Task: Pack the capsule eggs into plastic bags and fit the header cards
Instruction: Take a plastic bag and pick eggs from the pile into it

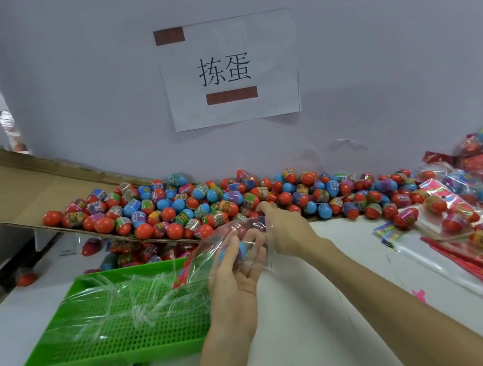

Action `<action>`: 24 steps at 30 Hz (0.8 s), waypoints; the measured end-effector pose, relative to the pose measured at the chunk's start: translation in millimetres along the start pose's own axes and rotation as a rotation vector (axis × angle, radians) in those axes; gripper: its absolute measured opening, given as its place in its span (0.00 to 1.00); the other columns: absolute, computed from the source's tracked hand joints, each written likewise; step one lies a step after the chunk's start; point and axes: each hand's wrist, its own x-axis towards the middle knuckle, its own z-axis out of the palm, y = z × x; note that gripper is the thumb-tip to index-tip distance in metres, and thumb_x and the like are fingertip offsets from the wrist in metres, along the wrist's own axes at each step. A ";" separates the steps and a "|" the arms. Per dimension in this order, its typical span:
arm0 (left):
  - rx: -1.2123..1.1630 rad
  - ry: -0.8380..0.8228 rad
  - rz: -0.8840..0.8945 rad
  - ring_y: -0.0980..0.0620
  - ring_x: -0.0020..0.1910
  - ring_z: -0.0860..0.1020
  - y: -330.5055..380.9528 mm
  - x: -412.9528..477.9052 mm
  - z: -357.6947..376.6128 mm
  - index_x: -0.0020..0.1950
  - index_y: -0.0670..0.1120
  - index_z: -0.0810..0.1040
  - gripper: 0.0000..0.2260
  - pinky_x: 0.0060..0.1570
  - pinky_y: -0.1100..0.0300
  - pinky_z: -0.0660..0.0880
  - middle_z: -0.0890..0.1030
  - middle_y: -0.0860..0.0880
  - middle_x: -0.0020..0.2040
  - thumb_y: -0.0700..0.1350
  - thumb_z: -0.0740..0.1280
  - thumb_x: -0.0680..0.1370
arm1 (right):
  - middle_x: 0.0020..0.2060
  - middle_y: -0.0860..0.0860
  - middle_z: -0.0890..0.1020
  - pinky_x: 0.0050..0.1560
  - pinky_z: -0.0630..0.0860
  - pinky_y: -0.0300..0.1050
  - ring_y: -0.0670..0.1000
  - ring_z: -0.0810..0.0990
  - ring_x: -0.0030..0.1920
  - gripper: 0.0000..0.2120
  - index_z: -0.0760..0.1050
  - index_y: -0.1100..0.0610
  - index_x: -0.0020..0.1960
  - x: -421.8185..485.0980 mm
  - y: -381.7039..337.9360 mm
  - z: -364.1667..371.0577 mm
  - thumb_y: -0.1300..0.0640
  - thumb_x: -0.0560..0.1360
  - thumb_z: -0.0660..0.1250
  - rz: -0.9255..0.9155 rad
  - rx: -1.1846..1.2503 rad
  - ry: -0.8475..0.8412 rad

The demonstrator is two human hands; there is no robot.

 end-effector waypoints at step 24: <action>0.044 0.029 0.023 0.41 0.59 0.85 -0.1 7.4 -2.9 0.67 0.42 0.77 0.18 0.50 0.54 0.85 0.85 0.41 0.60 0.42 0.69 0.78 | 0.38 0.45 0.84 0.30 0.71 0.31 0.40 0.78 0.32 0.13 0.80 0.39 0.53 -90.7 13.9 -43.4 0.51 0.71 0.77 -0.019 1.021 0.108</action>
